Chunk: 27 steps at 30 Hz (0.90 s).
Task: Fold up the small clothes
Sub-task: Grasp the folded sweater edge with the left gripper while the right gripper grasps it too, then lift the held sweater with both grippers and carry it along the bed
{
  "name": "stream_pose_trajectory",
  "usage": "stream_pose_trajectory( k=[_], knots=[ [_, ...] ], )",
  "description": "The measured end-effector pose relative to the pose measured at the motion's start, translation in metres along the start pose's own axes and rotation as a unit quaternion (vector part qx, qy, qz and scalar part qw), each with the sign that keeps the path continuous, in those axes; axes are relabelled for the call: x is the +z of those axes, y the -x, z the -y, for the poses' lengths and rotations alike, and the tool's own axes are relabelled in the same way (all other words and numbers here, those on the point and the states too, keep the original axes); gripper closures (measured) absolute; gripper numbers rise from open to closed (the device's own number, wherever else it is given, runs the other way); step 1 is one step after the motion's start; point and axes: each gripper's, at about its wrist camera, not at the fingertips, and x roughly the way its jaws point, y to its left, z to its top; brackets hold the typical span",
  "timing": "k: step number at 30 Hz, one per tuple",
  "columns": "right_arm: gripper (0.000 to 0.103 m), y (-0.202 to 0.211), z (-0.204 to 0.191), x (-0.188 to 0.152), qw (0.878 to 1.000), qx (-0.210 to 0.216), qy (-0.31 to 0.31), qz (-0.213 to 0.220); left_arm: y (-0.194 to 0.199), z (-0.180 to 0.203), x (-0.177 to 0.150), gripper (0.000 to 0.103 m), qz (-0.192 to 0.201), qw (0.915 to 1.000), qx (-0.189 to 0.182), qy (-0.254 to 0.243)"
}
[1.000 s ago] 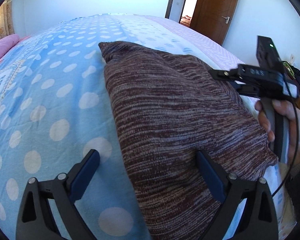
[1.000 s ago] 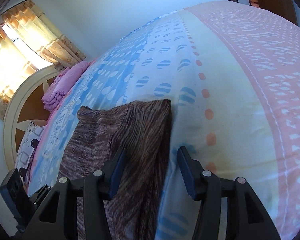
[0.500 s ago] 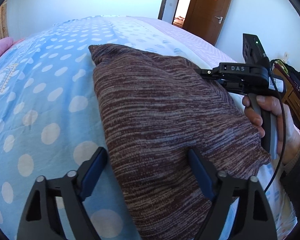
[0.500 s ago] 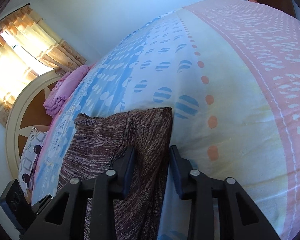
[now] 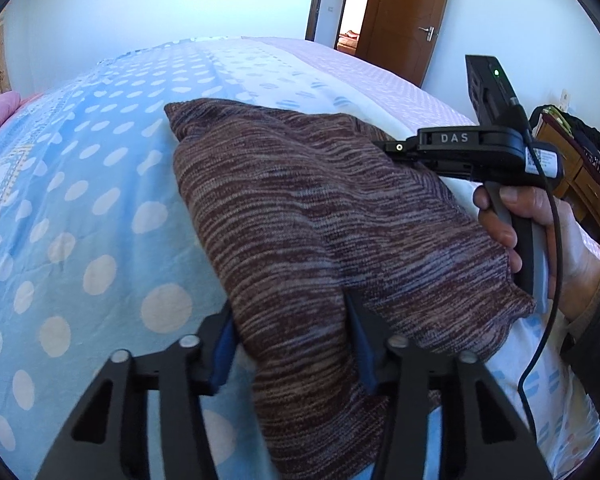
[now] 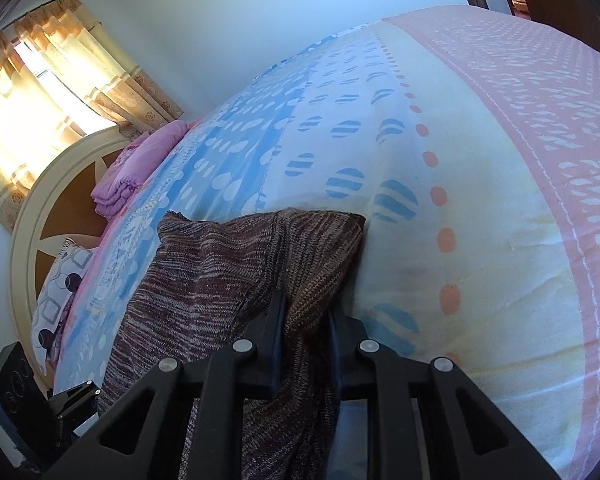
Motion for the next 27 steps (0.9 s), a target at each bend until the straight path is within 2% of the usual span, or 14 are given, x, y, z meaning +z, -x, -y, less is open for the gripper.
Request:
stream_pose_trajectory(
  k=[4, 10, 12, 14, 20, 27],
  knots=[
    [0.086, 0.008, -0.016, 0.0, 1.0, -0.013, 0.009, 0.009, 0.008, 0.005, 0.003, 0.068, -0.007, 0.9998, 0.013, -0.012],
    [0.088, 0.037, -0.047, -0.002, 0.999, -0.003, 0.027, 0.047, 0.031, 0.0, 0.003, 0.071, 0.002, 1.0, 0.005, 0.008],
    [0.093, 0.045, -0.055, -0.003, 0.998, -0.001, 0.03, 0.053, 0.038, 0.001, 0.0, 0.071, 0.003, 1.0, 0.007, 0.005],
    [0.094, 0.05, -0.062, -0.006, 0.998, -0.001, 0.033, 0.056, 0.044, 0.0, -0.002, 0.071, 0.003, 0.9999, 0.01, 0.005],
    [0.094, 0.042, -0.079, -0.022, 0.999, -0.004, 0.035, 0.039, 0.059, -0.003, -0.013, 0.072, 0.002, 0.9999, 0.011, 0.013],
    [0.095, 0.038, -0.098, -0.036, 0.999, 0.019, 0.03, 0.028, 0.075, -0.013, -0.027, 0.072, 0.004, 0.9996, 0.019, 0.021]
  ],
)
